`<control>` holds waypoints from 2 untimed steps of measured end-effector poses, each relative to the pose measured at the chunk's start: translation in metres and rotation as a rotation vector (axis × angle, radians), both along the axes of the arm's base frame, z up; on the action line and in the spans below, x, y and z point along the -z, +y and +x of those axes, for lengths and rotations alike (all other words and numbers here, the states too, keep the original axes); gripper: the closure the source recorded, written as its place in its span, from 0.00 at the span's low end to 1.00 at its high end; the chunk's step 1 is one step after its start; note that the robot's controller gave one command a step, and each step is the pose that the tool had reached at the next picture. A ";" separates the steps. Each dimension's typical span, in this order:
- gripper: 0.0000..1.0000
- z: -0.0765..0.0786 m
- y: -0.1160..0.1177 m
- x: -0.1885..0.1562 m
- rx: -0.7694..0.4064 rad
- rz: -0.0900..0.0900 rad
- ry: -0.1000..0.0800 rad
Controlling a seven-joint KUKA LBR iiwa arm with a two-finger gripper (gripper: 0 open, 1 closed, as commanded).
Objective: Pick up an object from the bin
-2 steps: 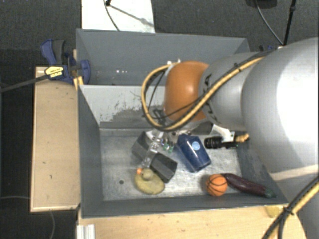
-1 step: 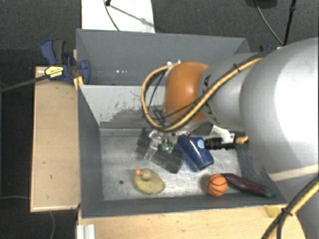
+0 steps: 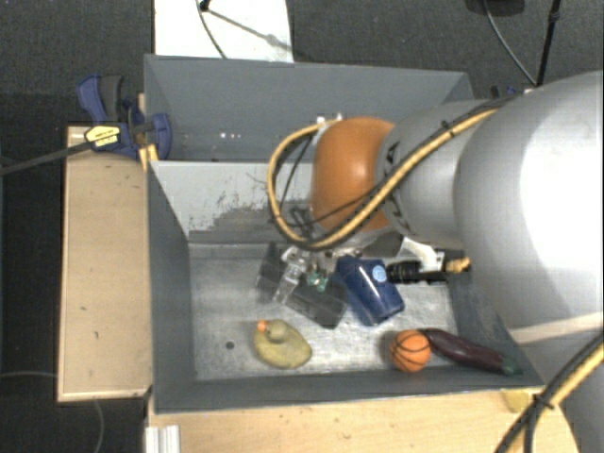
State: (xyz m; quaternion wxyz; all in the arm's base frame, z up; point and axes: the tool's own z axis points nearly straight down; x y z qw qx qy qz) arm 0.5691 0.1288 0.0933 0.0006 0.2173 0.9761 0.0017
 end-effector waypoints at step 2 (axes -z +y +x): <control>1.00 -0.002 0.000 -0.007 0.000 -0.002 0.008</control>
Offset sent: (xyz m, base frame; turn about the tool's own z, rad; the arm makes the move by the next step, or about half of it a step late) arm 0.0000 0.0000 0.0915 0.0000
